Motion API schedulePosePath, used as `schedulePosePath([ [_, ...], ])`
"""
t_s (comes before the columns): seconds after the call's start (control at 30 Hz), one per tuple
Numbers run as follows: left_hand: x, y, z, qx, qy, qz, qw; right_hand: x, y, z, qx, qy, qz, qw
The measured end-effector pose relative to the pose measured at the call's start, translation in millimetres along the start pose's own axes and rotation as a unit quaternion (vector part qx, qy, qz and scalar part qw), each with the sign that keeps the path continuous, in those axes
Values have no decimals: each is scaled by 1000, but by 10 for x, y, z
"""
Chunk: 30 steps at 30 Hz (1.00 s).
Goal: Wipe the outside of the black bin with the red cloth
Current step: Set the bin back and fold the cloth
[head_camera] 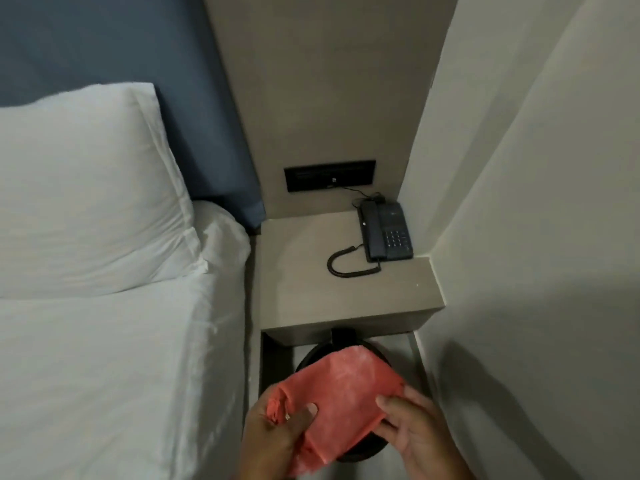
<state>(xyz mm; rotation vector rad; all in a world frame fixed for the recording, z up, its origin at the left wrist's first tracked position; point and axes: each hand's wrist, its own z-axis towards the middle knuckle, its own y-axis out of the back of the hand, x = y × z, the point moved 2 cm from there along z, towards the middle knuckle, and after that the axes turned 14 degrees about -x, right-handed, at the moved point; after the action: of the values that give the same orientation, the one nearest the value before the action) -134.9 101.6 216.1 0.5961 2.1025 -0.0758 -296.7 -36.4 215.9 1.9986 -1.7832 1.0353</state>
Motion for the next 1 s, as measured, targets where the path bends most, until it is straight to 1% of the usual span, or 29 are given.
schedulePosePath([
  [0.07, -222, 4, 76, -17, -15, 48, 999, 207, -22, 76, -15, 2, -66, 998],
  [0.17, -505, -143, 235, 30, 4, 68, 997, 421, -77, 364, -45, 18, -123, 991],
  [0.27, -701, -344, 483, 55, -13, 85, 995, 617, -175, 769, -71, 60, -184, 978],
  [0.37, -792, -534, 789, 56, -13, 97, 994, 742, -295, 1155, -57, 96, -245, 963],
  [0.43, -795, -651, 989, 40, -9, 108, 993, 774, -359, 1348, -45, 121, -283, 950],
  [0.53, -675, -785, 1359, -8, 5, 82, 997, 701, -390, 1681, -36, 143, -309, 940],
  [0.63, -504, -841, 1772, -54, 14, 9, 998, 533, -483, 1992, -23, 113, -292, 949],
  [0.7, -391, -857, 2027, -70, 5, -12, 997, 380, -570, 2209, -14, 93, -306, 948],
  [0.77, -259, -868, 2259, -80, -14, 9, 997, 206, -680, 2410, -9, 73, -335, 940],
  [0.9, -60, -926, 2609, -94, -50, 59, 993, -47, -880, 2693, -3, 73, -392, 917],
  [0.93, -28, -932, 2671, -79, -48, 69, 993, -102, -914, 2750, 1, 72, -394, 916],
  [1.0, -9, -939, 2757, -19, -38, 143, 989, -132, -980, 2808, 3, 85, -420, 903],
])
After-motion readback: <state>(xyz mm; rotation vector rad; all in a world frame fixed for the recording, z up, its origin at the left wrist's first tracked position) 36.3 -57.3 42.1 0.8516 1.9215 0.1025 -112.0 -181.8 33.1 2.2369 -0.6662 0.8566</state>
